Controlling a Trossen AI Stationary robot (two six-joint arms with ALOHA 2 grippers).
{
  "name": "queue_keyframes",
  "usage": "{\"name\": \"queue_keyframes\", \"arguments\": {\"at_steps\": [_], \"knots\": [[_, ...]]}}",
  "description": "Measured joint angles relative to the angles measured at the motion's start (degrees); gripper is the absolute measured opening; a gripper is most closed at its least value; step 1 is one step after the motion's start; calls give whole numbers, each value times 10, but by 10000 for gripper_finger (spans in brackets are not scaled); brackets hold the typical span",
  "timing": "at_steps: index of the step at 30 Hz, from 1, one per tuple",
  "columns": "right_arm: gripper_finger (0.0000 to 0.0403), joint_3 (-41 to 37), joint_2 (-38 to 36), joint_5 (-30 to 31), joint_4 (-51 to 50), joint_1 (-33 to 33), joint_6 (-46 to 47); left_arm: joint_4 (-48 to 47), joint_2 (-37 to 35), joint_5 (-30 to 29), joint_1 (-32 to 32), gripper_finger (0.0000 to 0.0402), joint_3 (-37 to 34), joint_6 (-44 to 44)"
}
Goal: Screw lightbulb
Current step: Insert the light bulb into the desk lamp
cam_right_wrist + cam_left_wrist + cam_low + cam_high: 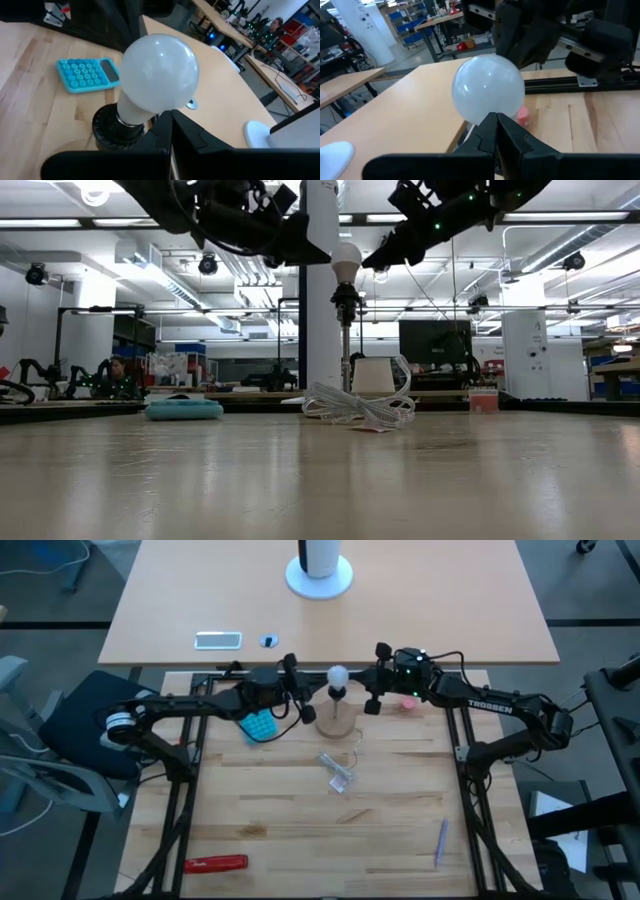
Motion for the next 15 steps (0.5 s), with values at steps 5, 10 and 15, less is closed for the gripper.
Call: {"name": "queue_keyframes", "arguments": {"at_steps": [5,10,15], "knots": [[0,0,0,-2,-10,1,-6,28,17,-2,2,0,0,-4],[0,0,0,-14,-13,1,-8,25,18,-6,2,0,0,-13],[0,0,-1,-30,-19,3,-12,24,18,-37,2,0,0,-17]]}}
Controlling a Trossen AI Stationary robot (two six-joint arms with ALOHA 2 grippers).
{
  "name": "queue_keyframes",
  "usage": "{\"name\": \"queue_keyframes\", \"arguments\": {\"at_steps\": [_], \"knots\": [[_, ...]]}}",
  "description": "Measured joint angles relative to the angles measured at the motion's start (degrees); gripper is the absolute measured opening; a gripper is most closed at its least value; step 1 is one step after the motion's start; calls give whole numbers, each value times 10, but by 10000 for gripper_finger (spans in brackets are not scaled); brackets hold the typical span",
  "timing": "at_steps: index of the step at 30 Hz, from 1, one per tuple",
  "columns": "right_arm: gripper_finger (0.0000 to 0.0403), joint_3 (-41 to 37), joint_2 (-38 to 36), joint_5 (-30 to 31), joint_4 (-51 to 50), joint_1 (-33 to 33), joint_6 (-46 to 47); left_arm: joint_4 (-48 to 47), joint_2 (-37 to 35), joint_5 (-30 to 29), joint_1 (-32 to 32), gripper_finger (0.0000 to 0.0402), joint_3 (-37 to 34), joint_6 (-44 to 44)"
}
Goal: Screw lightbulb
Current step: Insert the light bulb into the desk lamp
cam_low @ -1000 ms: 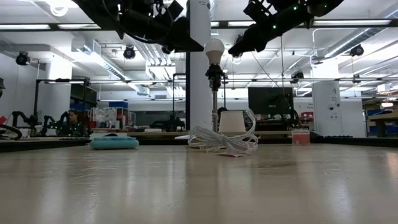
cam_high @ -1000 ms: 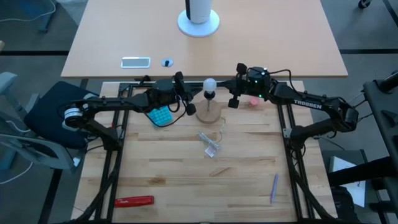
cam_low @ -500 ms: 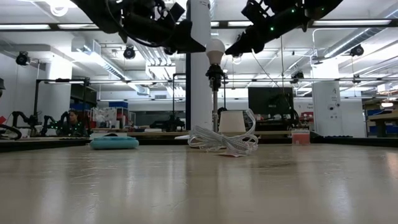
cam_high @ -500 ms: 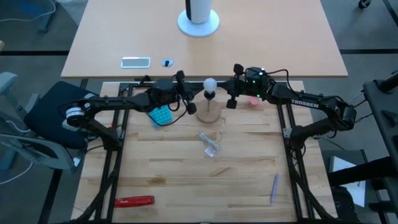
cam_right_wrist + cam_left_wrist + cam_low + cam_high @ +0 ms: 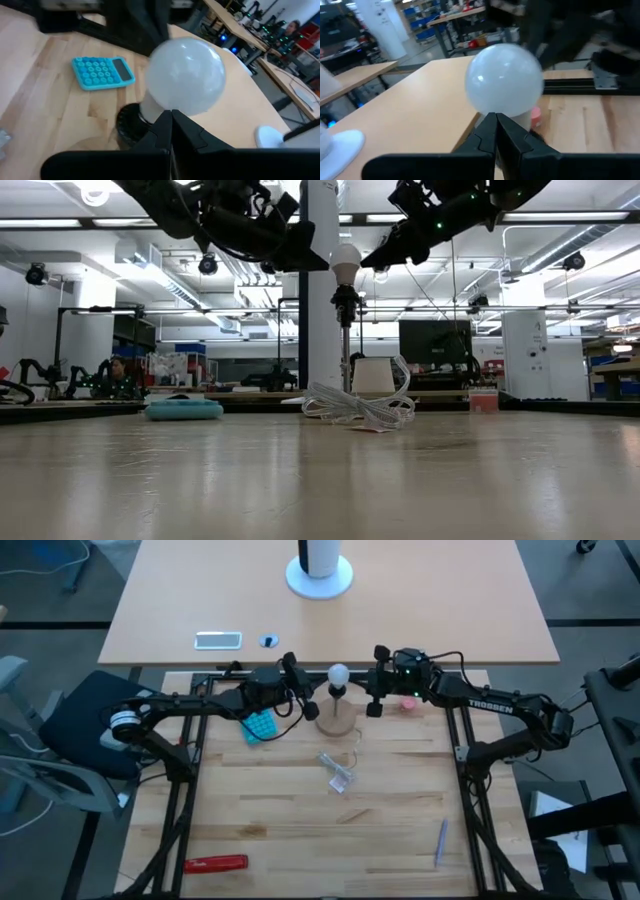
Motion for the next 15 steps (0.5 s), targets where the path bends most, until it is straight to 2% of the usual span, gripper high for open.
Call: {"name": "queue_keyframes", "arguments": {"at_steps": [7,10,15], "knots": [[0,0,-5,3,-15,0,-3,-17,-4,-37,0,0,0,-11],[0,0,-8,41,-18,0,-5,-28,-8,-40,-2,0,0,-13],[0,0,-8,62,-12,-2,-6,-31,-14,-4,-7,0,0,-9]]}}
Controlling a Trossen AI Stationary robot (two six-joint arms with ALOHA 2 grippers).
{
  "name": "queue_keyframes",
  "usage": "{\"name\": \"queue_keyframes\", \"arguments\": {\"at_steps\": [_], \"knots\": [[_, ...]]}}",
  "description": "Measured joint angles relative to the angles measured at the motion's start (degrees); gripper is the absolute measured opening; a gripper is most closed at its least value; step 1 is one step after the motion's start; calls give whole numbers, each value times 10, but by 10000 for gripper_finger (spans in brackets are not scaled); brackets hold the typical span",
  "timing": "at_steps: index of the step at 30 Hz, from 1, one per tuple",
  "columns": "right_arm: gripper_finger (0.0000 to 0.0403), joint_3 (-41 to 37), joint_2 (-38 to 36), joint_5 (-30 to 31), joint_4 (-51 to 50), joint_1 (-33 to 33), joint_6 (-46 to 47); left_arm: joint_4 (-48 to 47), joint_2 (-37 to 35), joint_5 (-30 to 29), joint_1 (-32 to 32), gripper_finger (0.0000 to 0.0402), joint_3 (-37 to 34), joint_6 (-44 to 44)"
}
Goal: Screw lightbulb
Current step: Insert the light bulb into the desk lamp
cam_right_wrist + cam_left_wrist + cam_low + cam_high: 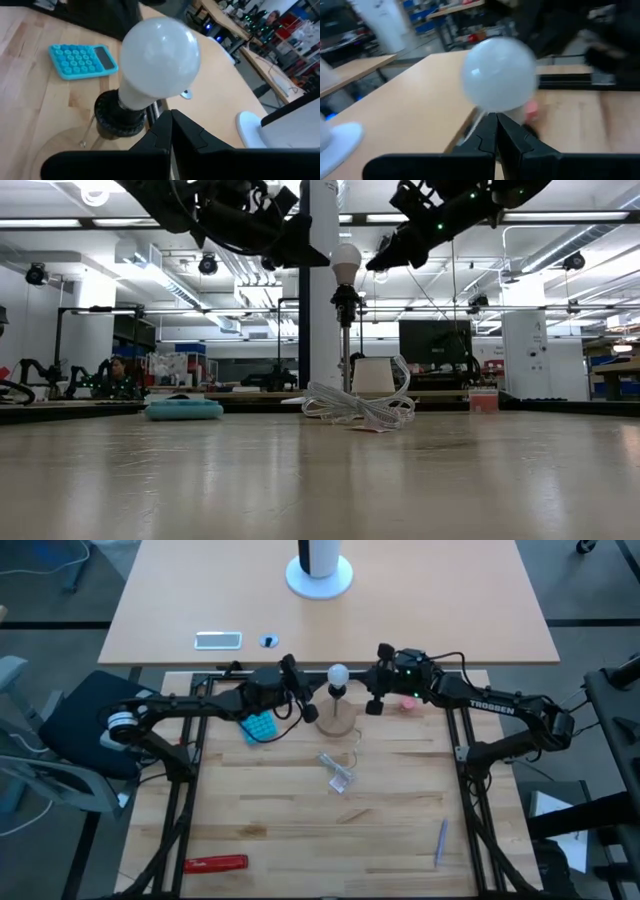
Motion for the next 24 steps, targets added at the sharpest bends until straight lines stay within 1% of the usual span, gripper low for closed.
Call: {"name": "queue_keyframes", "arguments": {"at_steps": [4,7,14,18,24], "knots": [[0,0,0,-1,24,0,1,11,0,13,-1,0,0,16],[0,0,0,-26,38,0,2,18,0,12,-1,0,0,25],[0,0,0,-43,40,0,12,26,0,8,0,0,0,29],[0,0,0,-48,37,1,15,27,0,-5,0,0,0,29],[0,0,0,-49,35,1,15,25,0,-7,0,0,0,26]]}}
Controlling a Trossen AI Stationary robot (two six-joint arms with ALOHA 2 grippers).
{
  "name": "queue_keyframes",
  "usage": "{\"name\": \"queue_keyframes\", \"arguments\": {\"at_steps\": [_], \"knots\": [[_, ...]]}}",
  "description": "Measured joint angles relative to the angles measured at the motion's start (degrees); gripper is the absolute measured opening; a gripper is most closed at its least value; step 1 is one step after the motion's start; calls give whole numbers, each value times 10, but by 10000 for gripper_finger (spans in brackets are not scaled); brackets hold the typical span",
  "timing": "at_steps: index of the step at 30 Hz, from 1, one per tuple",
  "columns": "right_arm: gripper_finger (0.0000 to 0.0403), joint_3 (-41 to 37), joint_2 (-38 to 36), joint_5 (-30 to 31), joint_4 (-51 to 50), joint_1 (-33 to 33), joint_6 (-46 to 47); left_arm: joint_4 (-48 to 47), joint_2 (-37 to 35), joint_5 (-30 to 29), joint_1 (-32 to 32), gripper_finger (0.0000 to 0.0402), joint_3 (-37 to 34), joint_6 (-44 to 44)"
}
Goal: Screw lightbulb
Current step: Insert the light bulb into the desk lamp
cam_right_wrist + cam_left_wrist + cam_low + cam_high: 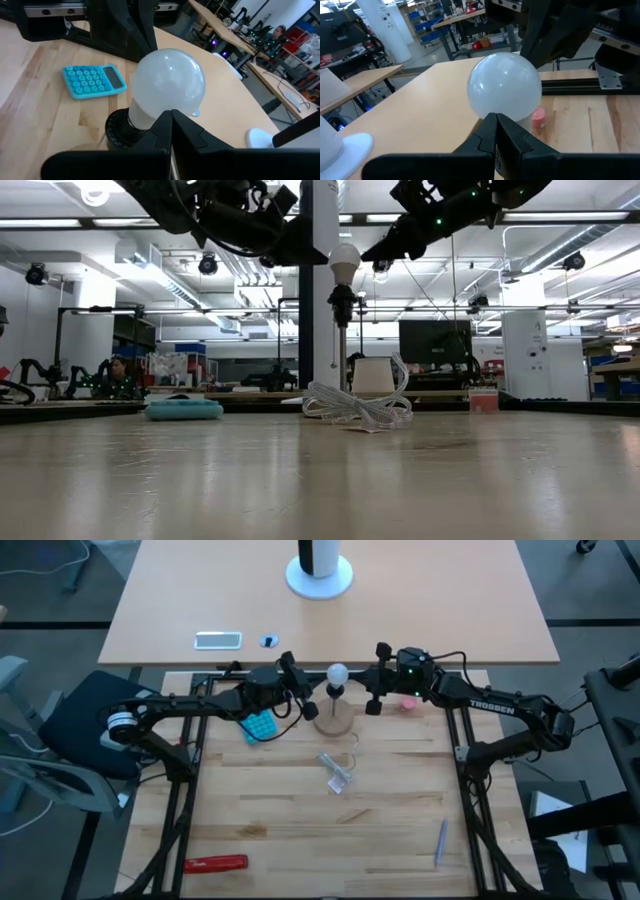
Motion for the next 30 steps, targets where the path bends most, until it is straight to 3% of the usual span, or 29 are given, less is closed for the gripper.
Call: {"name": "queue_keyframes", "arguments": {"at_steps": [10,25,30], "knots": [[0,0,0,-32,0,1,3,-5,0,-13,2,0,0,-16],[0,0,-21,-6,-20,0,14,-52,-24,-30,-1,0,0,-43],[0,0,-13,7,-15,-5,18,-46,-26,13,-1,0,0,-35]]}}
